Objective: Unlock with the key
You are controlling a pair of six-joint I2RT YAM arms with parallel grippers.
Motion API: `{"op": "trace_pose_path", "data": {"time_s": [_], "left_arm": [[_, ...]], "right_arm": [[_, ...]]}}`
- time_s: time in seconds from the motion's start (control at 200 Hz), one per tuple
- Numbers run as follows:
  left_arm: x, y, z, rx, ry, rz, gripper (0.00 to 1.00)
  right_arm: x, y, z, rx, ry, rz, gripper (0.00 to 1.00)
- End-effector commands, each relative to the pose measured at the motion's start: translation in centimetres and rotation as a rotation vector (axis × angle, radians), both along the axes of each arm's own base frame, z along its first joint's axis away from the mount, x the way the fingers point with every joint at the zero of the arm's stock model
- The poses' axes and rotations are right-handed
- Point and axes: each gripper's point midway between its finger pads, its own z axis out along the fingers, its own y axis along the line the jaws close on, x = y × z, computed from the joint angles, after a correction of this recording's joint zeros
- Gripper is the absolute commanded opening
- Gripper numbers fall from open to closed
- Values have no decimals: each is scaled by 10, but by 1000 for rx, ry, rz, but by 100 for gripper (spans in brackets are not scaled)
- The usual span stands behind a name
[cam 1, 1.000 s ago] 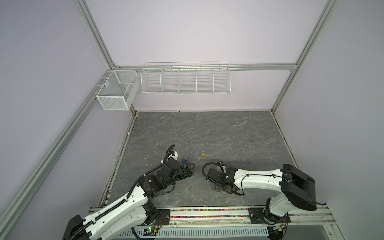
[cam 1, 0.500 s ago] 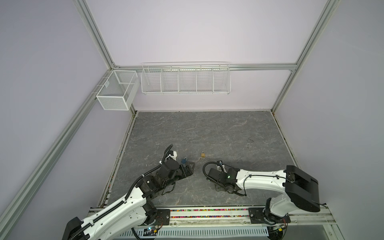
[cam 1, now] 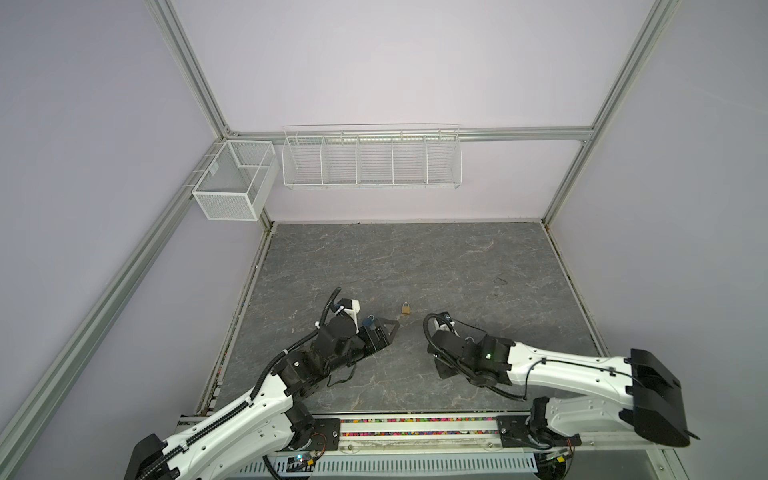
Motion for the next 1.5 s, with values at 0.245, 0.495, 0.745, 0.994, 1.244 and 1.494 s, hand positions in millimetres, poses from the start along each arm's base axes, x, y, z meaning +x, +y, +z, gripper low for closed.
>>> {"op": "trace_pose_path", "data": {"time_s": [0.245,0.495,0.745,0.994,1.244,1.494], "left_arm": [[-5,-43,61,-84,-67,-190,86],[-13,-69,74,-85,-94,-267,70],[-19,-101,77,-96,-88,-368,59],[-19,-120,68,-77,-74,-410,51],[-16,-134,57,-105,-39,-417,33],[-16,-136,57,-123,-38,-410,16]], "right_arm": [[-12,17,75,163,-226,328,6],[-25,22,110,214,-334,468,6],[-32,24,127,221,-397,557,7],[-31,27,128,204,-416,573,7],[-27,25,128,188,-432,559,6],[-24,23,125,164,-437,549,6]]}}
